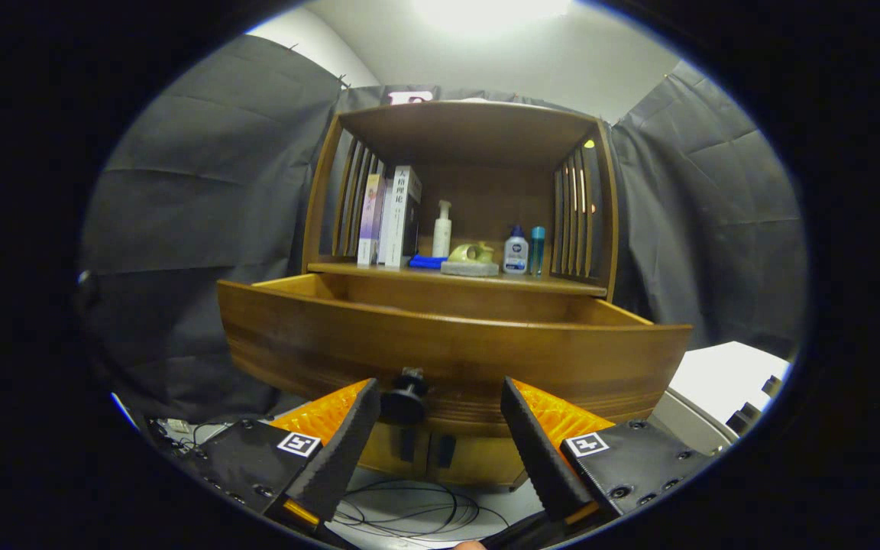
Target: Pull open the drawer, take out the items inside it, and place them on the countertop above the cabinet.
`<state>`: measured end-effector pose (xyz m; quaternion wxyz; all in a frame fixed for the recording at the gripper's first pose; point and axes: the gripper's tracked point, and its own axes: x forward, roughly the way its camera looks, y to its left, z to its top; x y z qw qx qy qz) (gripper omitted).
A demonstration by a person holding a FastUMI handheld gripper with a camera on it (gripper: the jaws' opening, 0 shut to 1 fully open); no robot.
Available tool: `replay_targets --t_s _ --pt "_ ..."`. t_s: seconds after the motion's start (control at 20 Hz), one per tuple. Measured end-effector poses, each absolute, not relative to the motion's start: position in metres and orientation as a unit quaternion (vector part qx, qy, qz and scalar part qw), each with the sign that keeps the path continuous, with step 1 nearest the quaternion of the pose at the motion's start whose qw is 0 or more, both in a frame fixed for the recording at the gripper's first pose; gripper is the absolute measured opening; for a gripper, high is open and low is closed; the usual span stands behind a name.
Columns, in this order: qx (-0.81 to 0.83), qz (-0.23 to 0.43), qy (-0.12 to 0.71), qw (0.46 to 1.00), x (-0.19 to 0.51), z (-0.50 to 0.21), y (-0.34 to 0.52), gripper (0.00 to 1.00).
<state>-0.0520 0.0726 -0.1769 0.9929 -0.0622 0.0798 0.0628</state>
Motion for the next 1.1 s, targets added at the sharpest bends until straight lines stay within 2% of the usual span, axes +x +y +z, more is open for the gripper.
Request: replay_targets --t_s 0.55,0.8,1.1 --pt "-0.036 0.060 0.095 0.993 -0.024 -0.195 0.085 1.00" --pt "0.011 0.038 0.098 0.994 -0.012 -0.190 0.080 1.00" --pt "-0.008 0.020 0.099 0.995 -0.001 -0.190 0.077 0.98"
